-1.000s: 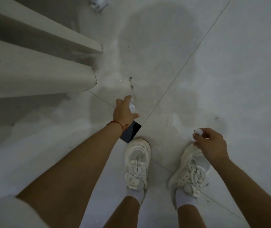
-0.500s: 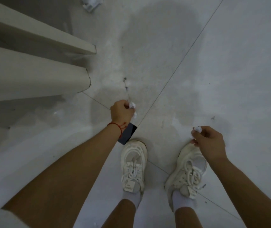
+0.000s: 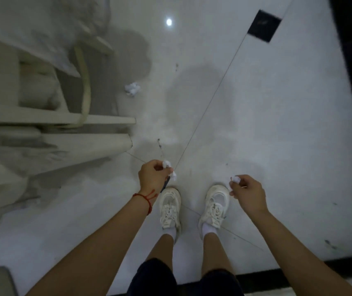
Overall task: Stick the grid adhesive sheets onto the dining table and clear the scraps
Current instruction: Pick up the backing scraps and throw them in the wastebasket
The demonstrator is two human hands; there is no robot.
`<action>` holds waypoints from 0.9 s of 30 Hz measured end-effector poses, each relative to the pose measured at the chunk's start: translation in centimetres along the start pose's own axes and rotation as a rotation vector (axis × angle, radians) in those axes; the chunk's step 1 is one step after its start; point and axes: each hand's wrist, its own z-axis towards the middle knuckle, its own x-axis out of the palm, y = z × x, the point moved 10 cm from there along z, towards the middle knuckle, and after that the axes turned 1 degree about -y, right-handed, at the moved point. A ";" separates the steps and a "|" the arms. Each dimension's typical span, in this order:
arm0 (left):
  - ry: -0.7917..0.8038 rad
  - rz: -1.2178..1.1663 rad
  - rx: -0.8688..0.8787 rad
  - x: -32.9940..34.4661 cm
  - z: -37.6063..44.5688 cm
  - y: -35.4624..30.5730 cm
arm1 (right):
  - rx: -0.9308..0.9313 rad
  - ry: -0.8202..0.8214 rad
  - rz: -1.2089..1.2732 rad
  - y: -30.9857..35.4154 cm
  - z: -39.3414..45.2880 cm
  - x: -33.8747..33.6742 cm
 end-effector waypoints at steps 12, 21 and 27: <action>-0.033 -0.185 0.095 -9.1 -20.3 -15.8 | 0.024 -0.089 0.252 12.9 -14.7 -15.9; 0.007 -0.152 0.319 -13.7 -25.1 -26.5 | 0.000 -0.163 0.406 20.7 -18.6 -22.0; 0.015 -0.152 0.333 -15.3 -21.8 -32.8 | 0.019 -0.195 0.422 25.8 -15.9 -24.3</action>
